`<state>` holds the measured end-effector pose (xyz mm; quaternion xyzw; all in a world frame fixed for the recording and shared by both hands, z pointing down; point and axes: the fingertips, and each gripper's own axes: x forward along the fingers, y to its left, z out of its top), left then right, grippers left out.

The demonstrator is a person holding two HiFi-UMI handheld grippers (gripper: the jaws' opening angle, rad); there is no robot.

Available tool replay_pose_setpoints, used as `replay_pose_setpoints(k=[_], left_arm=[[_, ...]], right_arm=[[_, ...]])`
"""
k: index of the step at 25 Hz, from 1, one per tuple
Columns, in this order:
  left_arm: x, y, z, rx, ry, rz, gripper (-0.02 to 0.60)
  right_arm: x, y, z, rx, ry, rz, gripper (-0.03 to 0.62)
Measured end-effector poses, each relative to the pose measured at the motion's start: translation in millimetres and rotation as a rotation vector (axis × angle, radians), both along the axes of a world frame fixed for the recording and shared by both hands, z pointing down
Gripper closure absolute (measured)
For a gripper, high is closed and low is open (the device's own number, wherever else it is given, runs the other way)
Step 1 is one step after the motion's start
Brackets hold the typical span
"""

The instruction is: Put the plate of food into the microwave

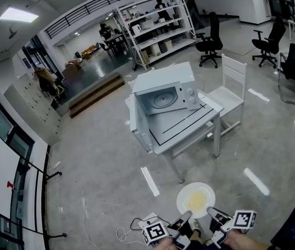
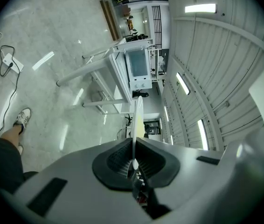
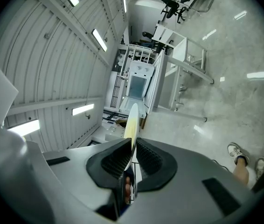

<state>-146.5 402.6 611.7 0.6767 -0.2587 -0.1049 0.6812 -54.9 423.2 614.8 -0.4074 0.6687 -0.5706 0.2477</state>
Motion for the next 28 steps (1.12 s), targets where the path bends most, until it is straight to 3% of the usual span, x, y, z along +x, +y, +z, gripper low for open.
replay_pose_setpoints(k=[4, 7, 12, 16, 19, 22, 26, 28], left_arm=[[1.9, -30.6, 2.0, 0.0, 0.0, 0.008, 0.566], [3.6, -61.2, -0.3, 0.001, 0.008, 0.007, 0.566], [3.0, -106.3, -3.9, 0.006, 0.018, 0.014, 0.566], [1.3, -138.9, -5.9, 0.009, 0.028, 0.024, 0.566], [0.3, -160.9, -5.2, 0.009, 0.033, 0.033, 0.566], [-1.6, -179.9, -2.7, 0.007, 0.034, 0.041, 0.566], [-6.1, -199.1, -3.5, 0.007, 0.034, 0.044, 0.566], [-7.2, -206.8, -4.5, 0.003, 0.035, 0.04, 0.566]], right_arm=[[6.8, -26.9, 8.9, -0.041, 0.038, 0.013, 0.576], [3.4, -62.2, -2.8, 0.01, -0.03, 0.015, 0.576], [1.8, -106.2, -6.8, 0.019, -0.058, 0.033, 0.576], [16.2, -131.6, 6.5, -0.04, 0.134, 0.044, 0.576], [14.2, -154.2, 5.2, -0.023, 0.132, 0.053, 0.576], [5.2, -177.4, -2.6, 0.034, 0.059, 0.06, 0.577], [6.8, -192.5, 5.0, -0.009, 0.12, 0.07, 0.577], [3.9, -200.8, 2.8, -0.013, 0.09, 0.074, 0.577]])
